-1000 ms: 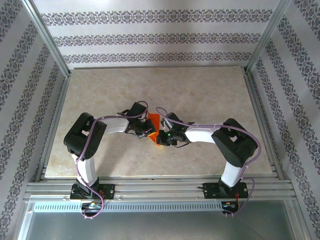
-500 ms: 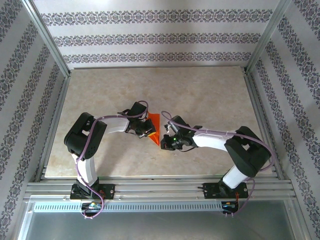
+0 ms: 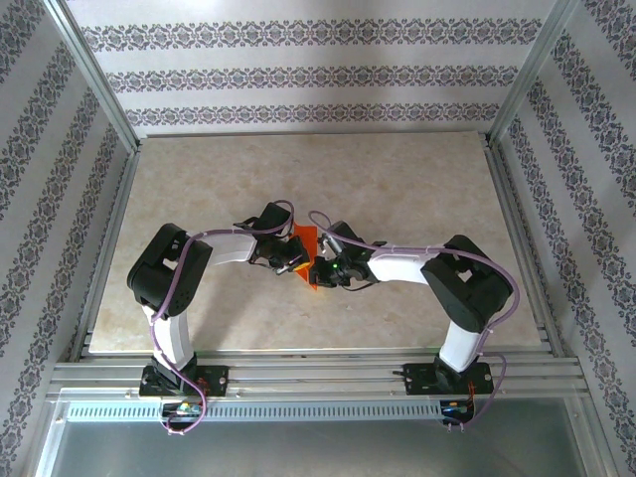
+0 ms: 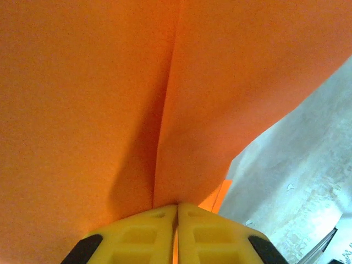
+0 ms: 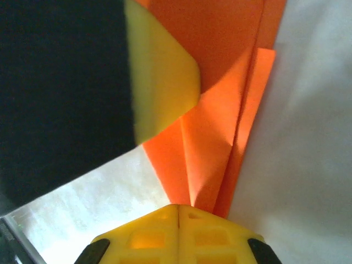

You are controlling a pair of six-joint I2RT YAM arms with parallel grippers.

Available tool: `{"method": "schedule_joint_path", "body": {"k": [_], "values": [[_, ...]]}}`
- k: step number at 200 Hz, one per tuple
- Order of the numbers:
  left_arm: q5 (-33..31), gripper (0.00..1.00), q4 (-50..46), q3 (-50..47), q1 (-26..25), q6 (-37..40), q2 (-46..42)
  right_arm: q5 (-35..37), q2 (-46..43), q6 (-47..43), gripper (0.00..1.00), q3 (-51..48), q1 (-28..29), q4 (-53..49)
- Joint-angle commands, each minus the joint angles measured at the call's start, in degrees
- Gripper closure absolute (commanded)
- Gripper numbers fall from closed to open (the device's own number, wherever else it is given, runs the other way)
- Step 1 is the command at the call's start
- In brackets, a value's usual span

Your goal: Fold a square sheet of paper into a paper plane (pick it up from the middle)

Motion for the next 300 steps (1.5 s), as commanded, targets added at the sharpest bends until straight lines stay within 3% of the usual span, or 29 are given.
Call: {"method": "schedule_joint_path", "body": {"k": [1, 46, 119, 214, 300], "values": [[-6.19, 0.89, -7.75, -3.56, -0.39, -1.4, 2.52, 1.15, 1.13, -0.46, 1.0, -1.06, -0.69, 0.29], [0.78, 0.81, 1.75, -2.3, 0.06, 3.09, -2.16, -0.97, 1.65, -5.42, 1.0, -3.31, -2.4, -5.46], [1.49, 0.77, 6.51, -1.99, 0.36, 11.28, -2.47, -3.38, 3.48, -11.07, 1.0, -1.99, -3.19, -12.15], [0.05, 0.78, 4.44, 0.15, 4.59, 16.97, 2.42, 3.42, 5.74, -11.4, 1.0, 0.49, -2.92, -21.02], [-0.27, 0.78, -1.26, 7.05, 14.25, 23.92, 6.1, 5.81, 7.11, -11.93, 1.0, 1.25, -2.62, -24.03]]}}
